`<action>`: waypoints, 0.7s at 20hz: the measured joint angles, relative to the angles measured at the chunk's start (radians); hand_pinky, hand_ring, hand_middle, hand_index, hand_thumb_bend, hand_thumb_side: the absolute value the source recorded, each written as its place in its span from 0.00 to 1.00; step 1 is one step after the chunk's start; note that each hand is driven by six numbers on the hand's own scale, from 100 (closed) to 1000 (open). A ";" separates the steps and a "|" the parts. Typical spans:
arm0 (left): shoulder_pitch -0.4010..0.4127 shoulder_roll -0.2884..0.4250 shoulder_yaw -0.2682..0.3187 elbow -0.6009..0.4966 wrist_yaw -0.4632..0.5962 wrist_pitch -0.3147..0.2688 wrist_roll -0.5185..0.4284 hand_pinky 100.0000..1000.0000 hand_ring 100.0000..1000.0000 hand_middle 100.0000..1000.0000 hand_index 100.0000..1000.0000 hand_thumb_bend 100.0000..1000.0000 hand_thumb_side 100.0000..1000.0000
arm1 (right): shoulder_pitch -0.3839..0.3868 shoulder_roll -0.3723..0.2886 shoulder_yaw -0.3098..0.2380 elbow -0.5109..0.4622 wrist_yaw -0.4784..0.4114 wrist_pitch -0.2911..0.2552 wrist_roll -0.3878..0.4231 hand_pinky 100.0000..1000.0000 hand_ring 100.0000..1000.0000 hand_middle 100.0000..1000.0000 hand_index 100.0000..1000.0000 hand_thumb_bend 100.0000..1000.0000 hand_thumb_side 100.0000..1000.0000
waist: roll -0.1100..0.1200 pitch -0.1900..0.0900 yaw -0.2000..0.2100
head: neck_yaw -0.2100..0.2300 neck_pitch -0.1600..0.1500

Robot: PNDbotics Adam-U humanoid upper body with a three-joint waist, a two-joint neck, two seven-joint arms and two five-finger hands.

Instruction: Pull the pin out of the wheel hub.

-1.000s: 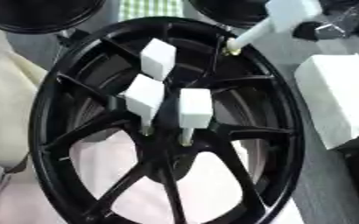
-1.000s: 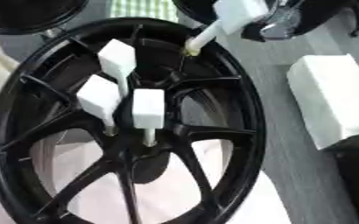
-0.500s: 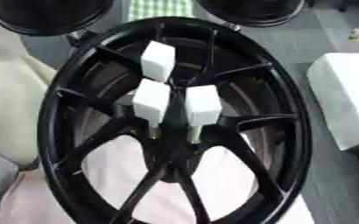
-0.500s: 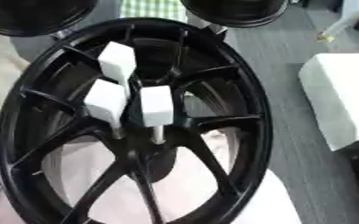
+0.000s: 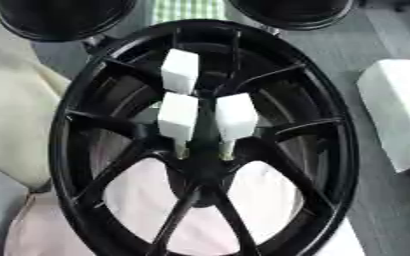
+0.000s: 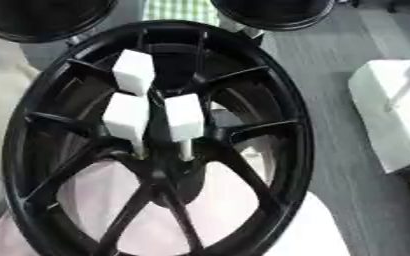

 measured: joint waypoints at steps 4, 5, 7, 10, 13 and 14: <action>-0.003 0.000 -0.003 0.000 0.006 0.001 -0.003 0.73 0.67 0.73 0.73 0.93 0.60 | 0.044 0.014 -0.080 -0.038 -0.051 -0.031 -0.067 0.81 0.75 0.70 0.75 0.62 0.44 | 0.000 -0.002 0.012 | -0.012 0.005; -0.004 0.000 -0.003 0.000 0.006 0.002 -0.004 0.73 0.67 0.73 0.73 0.93 0.60 | 0.044 0.014 -0.087 -0.042 -0.067 -0.036 -0.084 0.80 0.72 0.67 0.72 0.60 0.40 | 0.000 -0.002 0.013 | -0.014 0.005; -0.005 -0.001 -0.004 0.000 0.006 0.003 -0.005 0.73 0.67 0.73 0.73 0.93 0.60 | 0.033 0.014 -0.090 -0.049 -0.100 -0.037 -0.119 0.79 0.67 0.61 0.67 0.56 0.30 | 0.000 -0.003 0.015 | -0.017 0.006; -0.010 -0.007 -0.004 0.000 0.007 0.003 -0.008 0.73 0.67 0.73 0.73 0.93 0.60 | -0.005 0.023 -0.078 -0.065 -0.151 -0.035 -0.172 0.79 0.65 0.58 0.65 0.55 0.27 | 0.002 -0.008 0.022 | -0.020 0.007; -0.012 -0.008 -0.010 0.000 0.008 0.002 -0.011 0.73 0.67 0.73 0.73 0.93 0.60 | -0.049 0.040 -0.036 -0.096 -0.204 -0.041 -0.225 0.80 0.65 0.58 0.65 0.52 0.30 | 0.005 -0.009 0.030 | -0.020 0.013; -0.014 -0.009 -0.010 0.000 0.008 0.002 -0.012 0.73 0.67 0.73 0.73 0.93 0.60 | -0.066 0.050 -0.019 -0.108 -0.222 -0.044 -0.242 0.80 0.65 0.58 0.66 0.51 0.31 | 0.006 -0.010 0.033 | -0.020 0.014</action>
